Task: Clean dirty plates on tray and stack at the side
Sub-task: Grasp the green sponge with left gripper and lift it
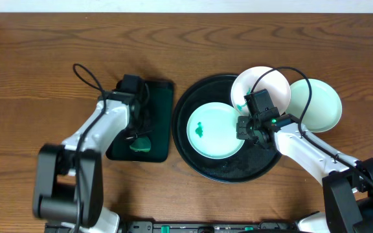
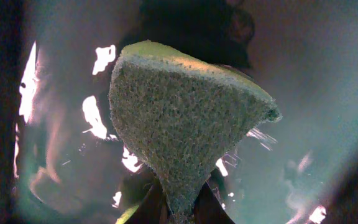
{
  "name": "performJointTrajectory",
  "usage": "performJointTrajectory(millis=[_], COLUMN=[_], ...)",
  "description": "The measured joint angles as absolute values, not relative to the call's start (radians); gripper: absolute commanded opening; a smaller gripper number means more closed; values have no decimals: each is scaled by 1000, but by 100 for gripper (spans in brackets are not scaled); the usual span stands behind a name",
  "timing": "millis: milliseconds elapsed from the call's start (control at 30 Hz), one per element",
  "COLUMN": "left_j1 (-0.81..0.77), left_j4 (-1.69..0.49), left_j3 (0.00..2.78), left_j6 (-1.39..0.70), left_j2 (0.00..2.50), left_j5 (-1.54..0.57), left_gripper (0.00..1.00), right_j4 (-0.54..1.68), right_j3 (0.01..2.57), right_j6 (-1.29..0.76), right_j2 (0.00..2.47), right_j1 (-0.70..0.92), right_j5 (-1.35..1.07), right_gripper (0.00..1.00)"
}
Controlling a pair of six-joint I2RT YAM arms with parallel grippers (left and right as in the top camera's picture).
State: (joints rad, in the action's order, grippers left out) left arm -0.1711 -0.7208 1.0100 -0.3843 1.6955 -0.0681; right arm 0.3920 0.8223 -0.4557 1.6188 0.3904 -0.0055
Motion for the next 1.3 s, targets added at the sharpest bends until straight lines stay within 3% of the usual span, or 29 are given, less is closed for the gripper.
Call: performJointTrajectory(millis=[367, 700, 900, 1100, 1300], left_j1=[-171, -171, -171, -171, -171], left_j4=[-747, -789, -797, -804, -804], left_j3=[1005, 1005, 1005, 1005, 1005], left_j6=[-376, -365, -365, -365, -365], left_j2=[1349, 1307, 1307, 1307, 1307], left_j5=[-68, -68, -68, -68, -68], left_gripper=[7, 7, 7, 7, 7], right_j4=[395, 408, 414, 414, 413], right_j3=[822, 822, 822, 821, 814], right_j6=[-460, -463, -463, -463, -463], right_j2=[1619, 1619, 1619, 1619, 1619], right_j1=[390, 390, 390, 390, 390], right_j5=[1, 1, -9, -23, -30], right_gripper=[12, 24, 19, 7, 1])
